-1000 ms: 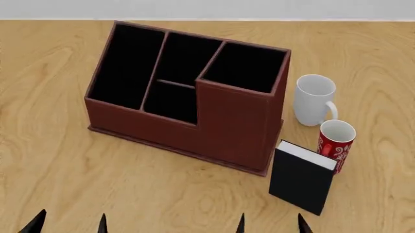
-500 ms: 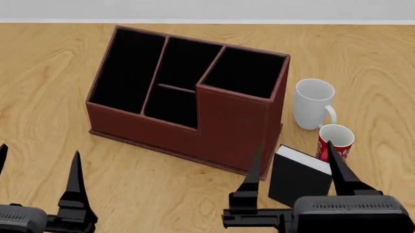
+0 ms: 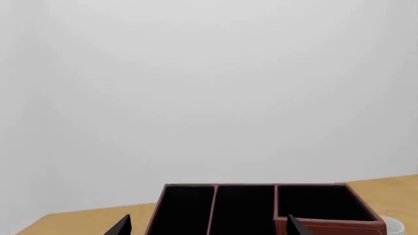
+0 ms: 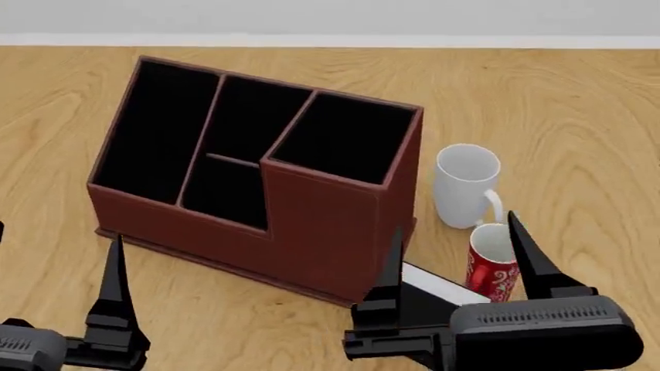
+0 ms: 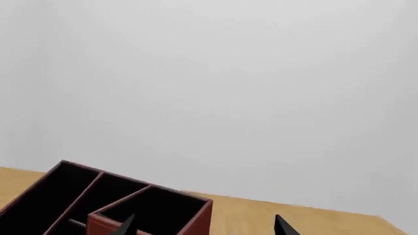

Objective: Pick up the book and place it in the right compartment of the caddy.

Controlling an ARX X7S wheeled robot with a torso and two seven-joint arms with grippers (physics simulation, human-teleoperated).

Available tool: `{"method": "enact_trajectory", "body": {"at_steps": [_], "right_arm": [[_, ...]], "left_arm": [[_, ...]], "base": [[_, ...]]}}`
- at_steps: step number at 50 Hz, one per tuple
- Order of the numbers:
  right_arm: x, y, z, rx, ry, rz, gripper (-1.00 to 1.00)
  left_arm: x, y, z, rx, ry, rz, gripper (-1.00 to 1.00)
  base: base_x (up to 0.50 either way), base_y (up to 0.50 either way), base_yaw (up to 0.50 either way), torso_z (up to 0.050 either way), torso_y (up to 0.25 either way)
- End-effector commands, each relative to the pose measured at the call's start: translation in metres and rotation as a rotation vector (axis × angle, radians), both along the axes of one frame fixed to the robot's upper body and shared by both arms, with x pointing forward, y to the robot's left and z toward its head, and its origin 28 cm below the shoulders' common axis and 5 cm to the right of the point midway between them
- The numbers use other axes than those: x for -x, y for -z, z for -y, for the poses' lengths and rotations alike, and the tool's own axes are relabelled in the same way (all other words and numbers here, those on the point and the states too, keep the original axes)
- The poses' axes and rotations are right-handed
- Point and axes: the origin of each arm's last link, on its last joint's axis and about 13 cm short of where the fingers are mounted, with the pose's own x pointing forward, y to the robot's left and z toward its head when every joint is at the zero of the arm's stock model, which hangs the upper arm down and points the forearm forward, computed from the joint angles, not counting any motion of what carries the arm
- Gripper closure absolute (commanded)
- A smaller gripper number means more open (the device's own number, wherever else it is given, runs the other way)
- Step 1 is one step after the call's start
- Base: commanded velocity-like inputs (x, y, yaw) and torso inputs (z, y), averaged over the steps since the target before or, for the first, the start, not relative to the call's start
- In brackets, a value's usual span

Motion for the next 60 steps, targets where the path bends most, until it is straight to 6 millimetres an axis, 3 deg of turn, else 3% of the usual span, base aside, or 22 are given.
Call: {"method": "enact_trajectory", "body": {"at_steps": [1, 27, 38, 60], "right_arm": [[0.0011, -0.0005, 0.0, 0.017, -0.004, 0.019, -1.0], [0.0005, -0.0019, -0.0015, 0.002, -0.018, -0.001, -1.0], [-0.0042, 0.0007, -0.0032, 0.104, 0.11, -0.068, -1.0], [-0.0022, -0.0011, -0.0054, 0.096, 0.046, -0.054, -1.0]], "left_arm": [[-0.0005, 0.0009, 0.0008, -0.012, 0.005, 0.001, -1.0], [0.0051, 0.0039, 0.0039, -0.035, 0.004, -0.005, -1.0], [0.0046, 0.0054, 0.0043, -0.044, 0.002, -0.012, -1.0], [0.0077, 0.0096, 0.0022, -0.055, -0.004, -0.017, -1.0]], "base": [[0.5, -0.12, 0.0, 0.0, 0.0], [0.5, 0.0, 0.0, 0.0, 0.001], [-0.01, 0.0, 0.03, 0.0, 0.0], [0.0, 0.0, 0.5, 0.0, 0.0]]}}
